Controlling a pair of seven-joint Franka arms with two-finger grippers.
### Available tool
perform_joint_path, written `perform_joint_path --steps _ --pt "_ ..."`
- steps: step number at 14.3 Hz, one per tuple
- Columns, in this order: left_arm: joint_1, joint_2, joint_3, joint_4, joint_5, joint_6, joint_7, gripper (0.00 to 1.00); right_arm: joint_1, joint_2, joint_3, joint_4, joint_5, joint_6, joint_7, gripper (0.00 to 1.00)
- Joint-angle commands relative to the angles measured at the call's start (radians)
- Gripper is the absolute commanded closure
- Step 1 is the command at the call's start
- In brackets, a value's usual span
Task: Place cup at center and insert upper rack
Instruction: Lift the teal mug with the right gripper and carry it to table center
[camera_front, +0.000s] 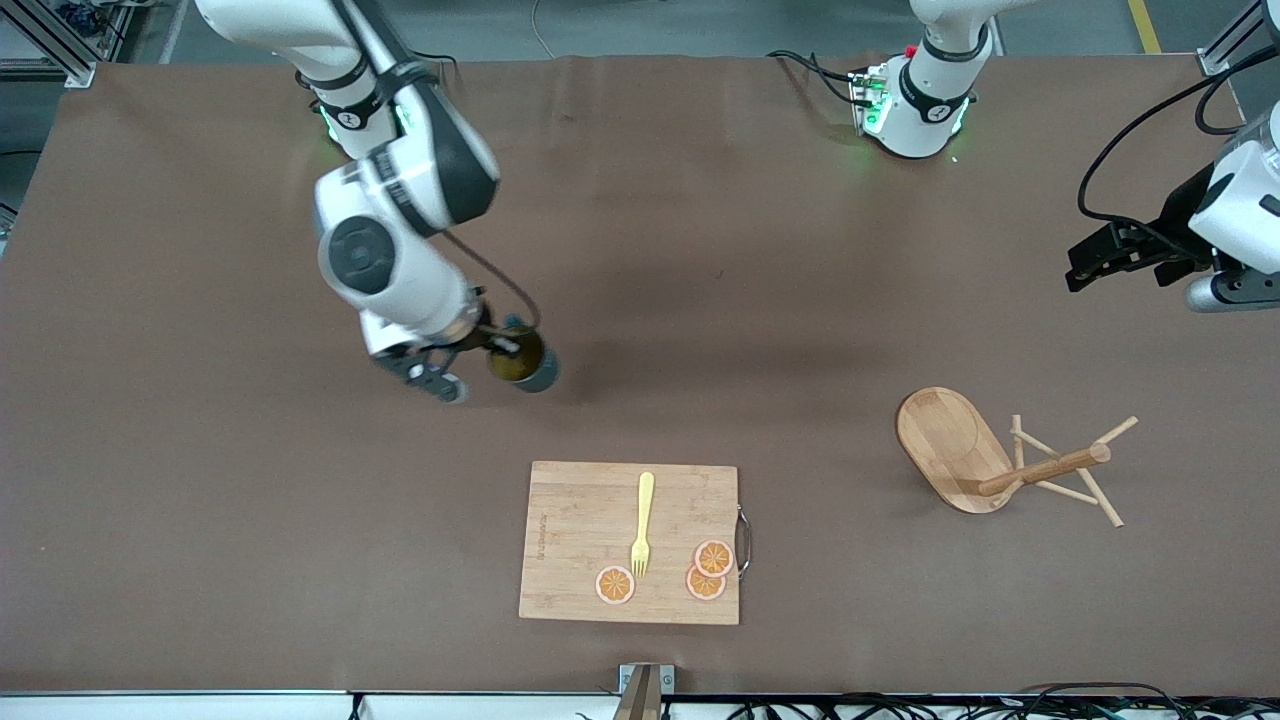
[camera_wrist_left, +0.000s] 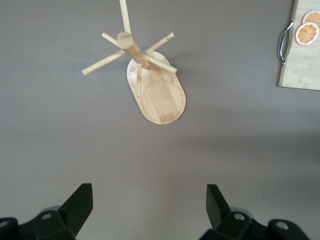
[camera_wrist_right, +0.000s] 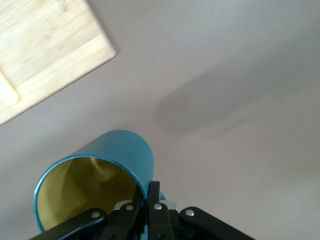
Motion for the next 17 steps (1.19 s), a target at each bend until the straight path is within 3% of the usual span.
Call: perform_joint_path --steps 1,4,8,10,13,15,17 --pt "0.004 -0.016 -0.011 -0.008 0.002 -0.006 0.001 0.0 0.107 0.164 -0.018 0.191 0.019 -0.011 0.249 1.0" --pt "0.004 -0.014 -0.029 -0.009 0.002 -0.004 -0.006 0.0 0.189 0.29 -0.018 0.386 0.019 -0.011 0.465 1.0" --pt "0.008 -0.036 -0.049 -0.006 0.002 -0.027 0.004 0.0 0.278 0.393 -0.024 0.537 0.008 0.006 0.622 1.0" --pt "0.012 -0.039 -0.048 -0.003 0.002 -0.029 0.004 0.0 0.302 0.421 -0.03 0.565 0.001 0.009 0.651 1.0" --pt "0.012 -0.039 -0.049 0.01 0.002 -0.029 -0.005 0.0 0.315 0.438 -0.029 0.553 -0.125 0.0 0.65 1.0" --pt "0.009 -0.037 -0.051 0.006 0.002 -0.029 -0.008 0.0 0.309 0.441 -0.029 0.504 -0.195 0.009 0.647 1.0" --pt "0.007 -0.057 -0.054 0.007 0.002 -0.053 -0.009 0.0 0.312 0.443 -0.029 0.459 -0.203 0.073 0.648 1.0"
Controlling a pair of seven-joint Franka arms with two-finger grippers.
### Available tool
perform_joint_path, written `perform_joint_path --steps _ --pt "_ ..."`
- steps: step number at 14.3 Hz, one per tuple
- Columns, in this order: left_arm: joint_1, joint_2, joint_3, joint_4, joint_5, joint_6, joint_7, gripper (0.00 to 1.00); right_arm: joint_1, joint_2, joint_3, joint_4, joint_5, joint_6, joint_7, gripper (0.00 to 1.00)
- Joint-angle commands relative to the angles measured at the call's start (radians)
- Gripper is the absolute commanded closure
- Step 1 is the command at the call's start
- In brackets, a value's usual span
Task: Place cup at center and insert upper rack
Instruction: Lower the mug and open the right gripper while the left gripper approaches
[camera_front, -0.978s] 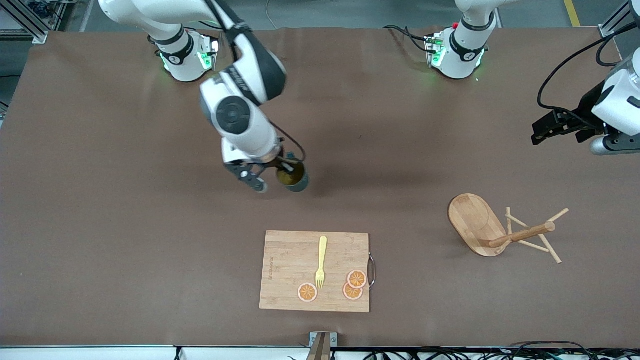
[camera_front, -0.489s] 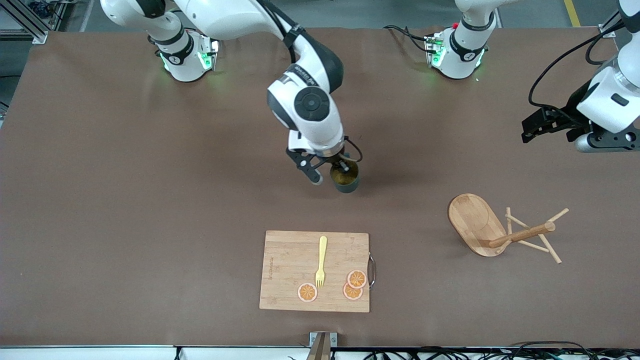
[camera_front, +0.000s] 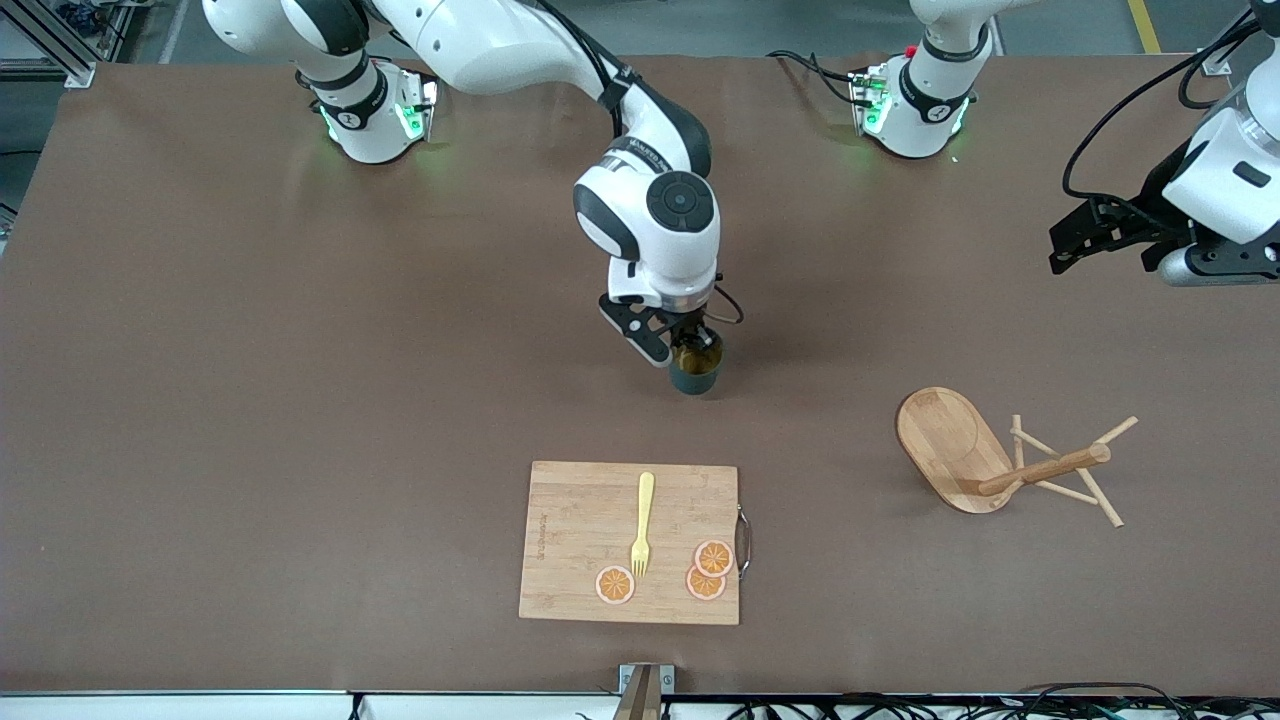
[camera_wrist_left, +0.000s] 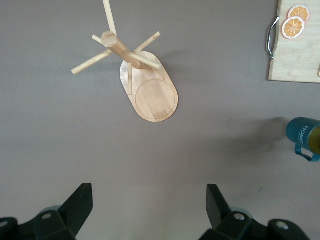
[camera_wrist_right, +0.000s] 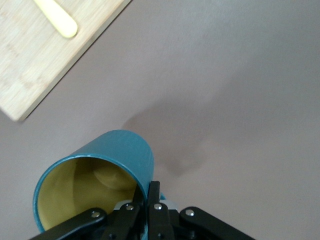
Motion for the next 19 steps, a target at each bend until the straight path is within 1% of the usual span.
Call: perform_joint_path --steps 1,2,4,6,7,8,9,10,13,15,16,17,19 --pt "0.005 -0.03 -0.01 0.006 -0.001 -0.036 -0.009 0.0 -0.001 -0.012 0.0 -0.086 -0.027 0.084 0.016 1.0" --pt "0.005 -0.035 -0.01 0.007 -0.005 -0.039 -0.009 0.0 -0.007 -0.012 0.0 -0.109 -0.023 0.112 0.014 1.0" --pt "0.003 -0.035 -0.024 0.004 -0.046 -0.039 -0.053 0.0 -0.019 -0.012 0.0 -0.132 -0.015 0.123 0.013 1.0" --pt "0.001 -0.03 -0.077 0.004 -0.054 -0.033 -0.127 0.0 -0.024 -0.014 0.002 -0.143 -0.015 0.121 0.006 1.0" --pt "0.001 -0.024 -0.106 0.006 -0.051 -0.027 -0.183 0.0 -0.024 -0.014 0.002 -0.149 -0.015 0.121 0.005 0.98" --pt "0.0 -0.02 -0.126 0.003 -0.047 -0.015 -0.231 0.0 -0.024 -0.014 0.002 -0.151 -0.013 0.12 0.002 0.74" --pt "0.0 -0.015 -0.14 -0.004 -0.044 0.006 -0.265 0.0 -0.03 -0.014 0.002 -0.149 -0.012 0.12 0.003 0.23" --pt "-0.002 -0.001 -0.149 -0.005 -0.042 0.019 -0.28 0.0 -0.029 -0.014 0.002 -0.149 -0.012 0.118 0.003 0.0" --pt "-0.005 0.016 -0.159 -0.002 -0.048 0.03 -0.293 0.0 -0.038 -0.022 0.005 -0.142 -0.01 0.109 0.0 0.0" --pt "-0.023 0.04 -0.16 -0.002 -0.041 0.039 -0.334 0.0 -0.045 -0.035 0.011 -0.137 -0.006 0.109 0.0 0.0" --pt "-0.034 0.048 -0.16 -0.004 -0.022 0.046 -0.359 0.0 -0.047 -0.04 0.017 -0.136 0.005 0.106 -0.001 0.0" --pt "-0.06 0.051 -0.162 -0.005 0.026 0.06 -0.386 0.0 -0.048 -0.042 0.017 -0.123 0.025 0.095 -0.003 0.0" --pt "-0.104 0.072 -0.165 -0.004 0.042 0.075 -0.466 0.0 -0.071 -0.057 0.019 -0.077 0.059 0.031 -0.048 0.0"
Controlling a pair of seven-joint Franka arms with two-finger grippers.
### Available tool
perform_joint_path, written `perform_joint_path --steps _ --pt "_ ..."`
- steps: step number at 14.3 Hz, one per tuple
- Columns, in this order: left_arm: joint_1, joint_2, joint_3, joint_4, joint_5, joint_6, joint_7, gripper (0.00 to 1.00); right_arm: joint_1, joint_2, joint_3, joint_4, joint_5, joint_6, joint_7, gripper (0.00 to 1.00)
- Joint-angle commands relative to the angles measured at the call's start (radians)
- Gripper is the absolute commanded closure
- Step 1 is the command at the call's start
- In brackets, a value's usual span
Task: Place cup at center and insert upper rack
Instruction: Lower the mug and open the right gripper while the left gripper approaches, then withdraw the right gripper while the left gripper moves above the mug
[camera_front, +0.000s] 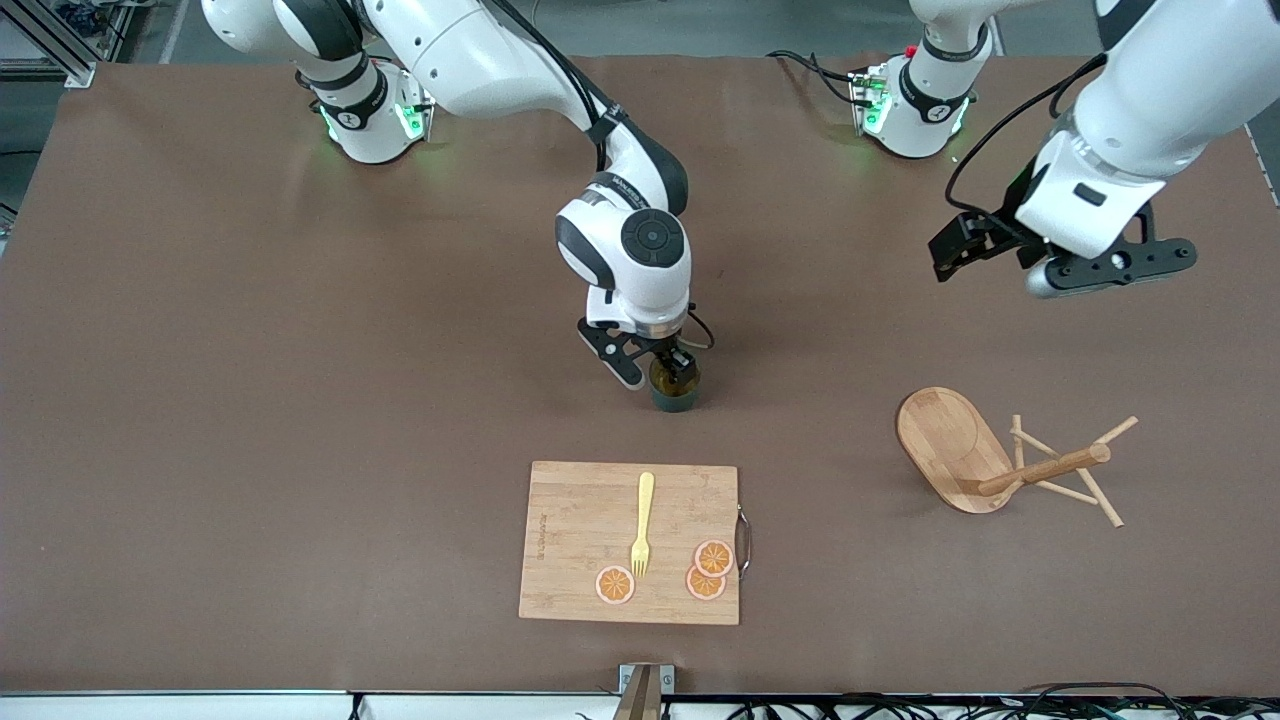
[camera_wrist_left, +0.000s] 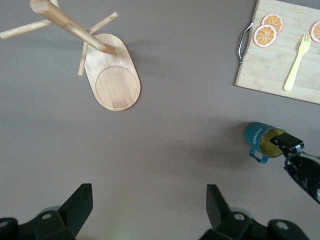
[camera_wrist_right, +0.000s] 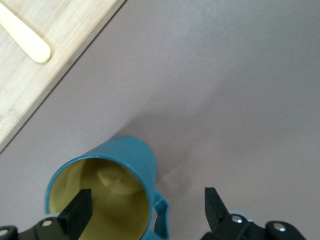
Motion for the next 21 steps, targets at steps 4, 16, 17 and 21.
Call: perform_joint_path --steps 4,16,17,21 --pt "-0.129 0.056 -0.006 0.006 0.127 0.056 -0.203 0.0 -0.15 -0.142 0.018 0.019 0.081 -0.234 -0.386 0.0" --pt "-0.399 0.272 -0.006 0.016 0.418 0.137 -0.573 0.0 -0.679 -0.57 0.011 -0.405 -0.023 -0.332 -1.561 0.0" --pt "-0.425 0.295 -0.006 0.016 0.442 0.152 -0.616 0.0 -0.734 -0.581 0.011 -0.406 -0.025 -0.354 -1.63 0.0" --pt "-0.583 0.396 0.0 0.033 0.623 0.179 -0.808 0.18 -0.839 -0.615 0.009 -0.324 -0.051 -0.486 -1.723 0.0"
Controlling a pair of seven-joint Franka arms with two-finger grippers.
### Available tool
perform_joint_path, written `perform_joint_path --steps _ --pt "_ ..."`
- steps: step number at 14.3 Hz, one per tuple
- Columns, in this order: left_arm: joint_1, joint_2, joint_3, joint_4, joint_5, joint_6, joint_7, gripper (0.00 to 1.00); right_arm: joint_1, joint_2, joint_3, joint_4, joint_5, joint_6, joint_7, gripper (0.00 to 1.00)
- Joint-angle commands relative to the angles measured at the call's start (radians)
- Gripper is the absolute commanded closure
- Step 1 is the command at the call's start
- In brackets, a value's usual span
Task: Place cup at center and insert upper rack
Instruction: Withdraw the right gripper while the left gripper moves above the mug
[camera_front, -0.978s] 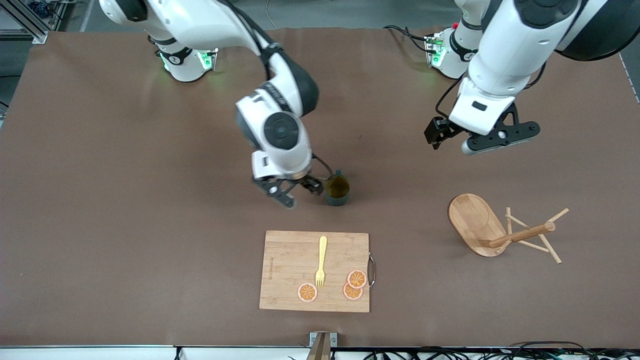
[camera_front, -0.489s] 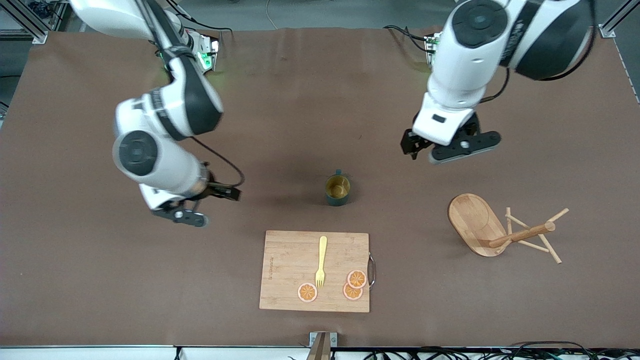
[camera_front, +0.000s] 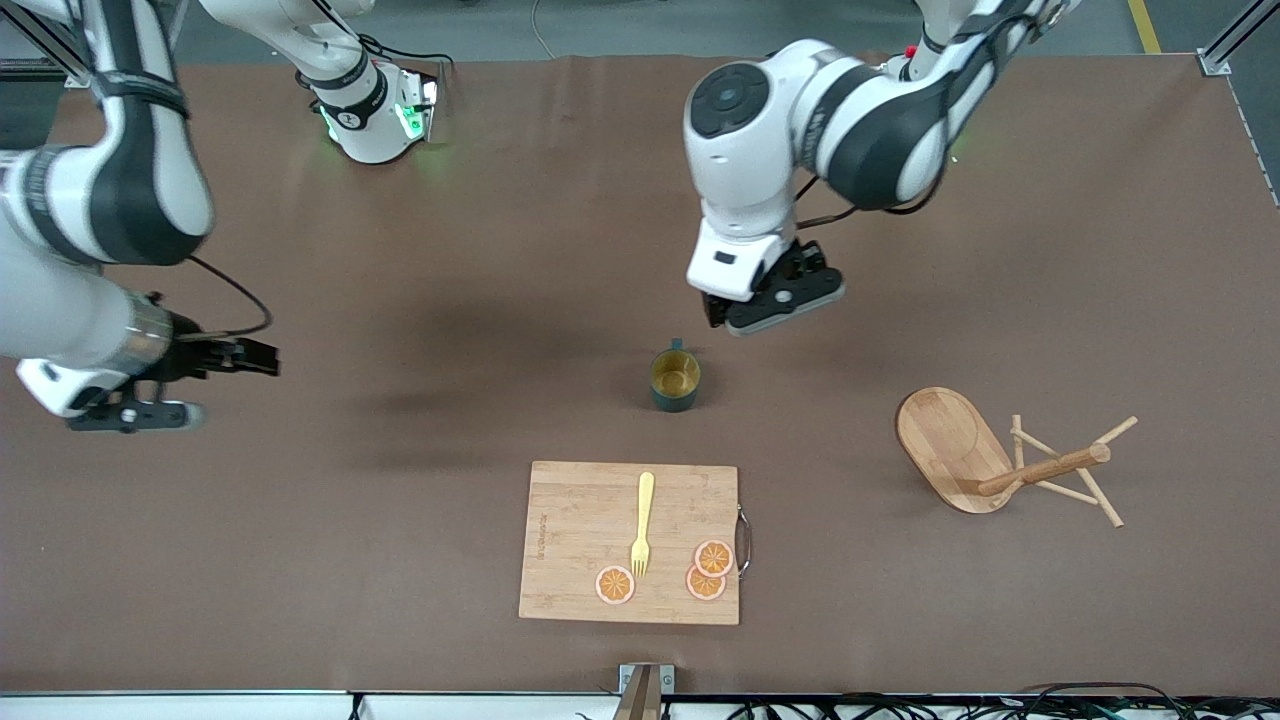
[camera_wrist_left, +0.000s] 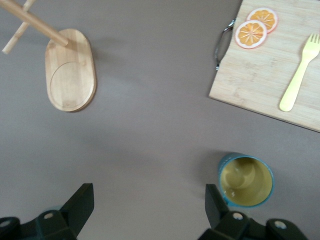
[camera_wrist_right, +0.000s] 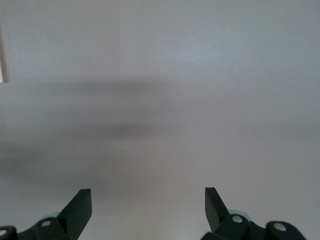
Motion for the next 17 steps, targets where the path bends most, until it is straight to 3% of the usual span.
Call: perform_joint_path --steps 1,5,9,13,17 --pt "-0.108 0.053 0.01 0.039 0.11 -0.004 -0.094 0.16 -0.029 -0.035 0.024 0.076 -0.034 -0.147 -0.001 0.0" --pt "-0.224 0.195 0.012 0.093 0.248 -0.003 -0.377 0.16 -0.027 -0.026 0.026 0.238 -0.032 -0.258 0.027 0.0" --pt "-0.301 0.321 0.027 0.149 0.336 -0.003 -0.543 0.17 -0.03 -0.021 0.026 0.272 -0.034 -0.259 0.029 0.0" --pt "-0.539 0.418 0.268 0.211 0.333 0.019 -0.674 0.19 -0.03 -0.022 0.024 0.278 -0.03 -0.296 0.038 0.0" --pt "-0.579 0.435 0.309 0.218 0.336 0.048 -0.695 0.21 -0.029 -0.035 0.024 0.278 -0.034 -0.379 0.027 0.0"
